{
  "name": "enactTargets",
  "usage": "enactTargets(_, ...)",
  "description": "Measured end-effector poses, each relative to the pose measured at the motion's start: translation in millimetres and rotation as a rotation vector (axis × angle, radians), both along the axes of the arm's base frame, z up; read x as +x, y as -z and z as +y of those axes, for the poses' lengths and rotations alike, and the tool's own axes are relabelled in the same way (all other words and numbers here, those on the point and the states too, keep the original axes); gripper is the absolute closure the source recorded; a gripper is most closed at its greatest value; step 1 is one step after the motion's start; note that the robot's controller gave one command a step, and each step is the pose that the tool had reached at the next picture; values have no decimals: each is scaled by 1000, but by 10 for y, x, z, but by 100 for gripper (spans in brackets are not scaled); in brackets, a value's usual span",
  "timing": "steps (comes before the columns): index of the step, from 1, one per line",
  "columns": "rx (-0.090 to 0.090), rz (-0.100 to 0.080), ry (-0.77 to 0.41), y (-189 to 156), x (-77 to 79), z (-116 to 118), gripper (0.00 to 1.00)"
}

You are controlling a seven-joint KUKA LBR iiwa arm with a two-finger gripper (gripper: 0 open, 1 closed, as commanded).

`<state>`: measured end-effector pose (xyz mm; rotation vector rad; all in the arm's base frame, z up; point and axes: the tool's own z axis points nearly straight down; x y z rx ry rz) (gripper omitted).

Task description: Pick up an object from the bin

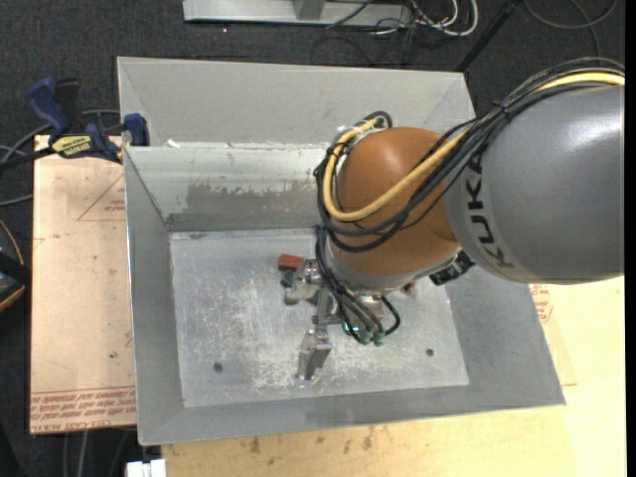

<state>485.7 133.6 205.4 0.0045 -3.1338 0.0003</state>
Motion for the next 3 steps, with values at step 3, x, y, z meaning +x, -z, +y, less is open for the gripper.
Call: enactTargets(3, -1, 0, -3, 705, 64, 194, 0)
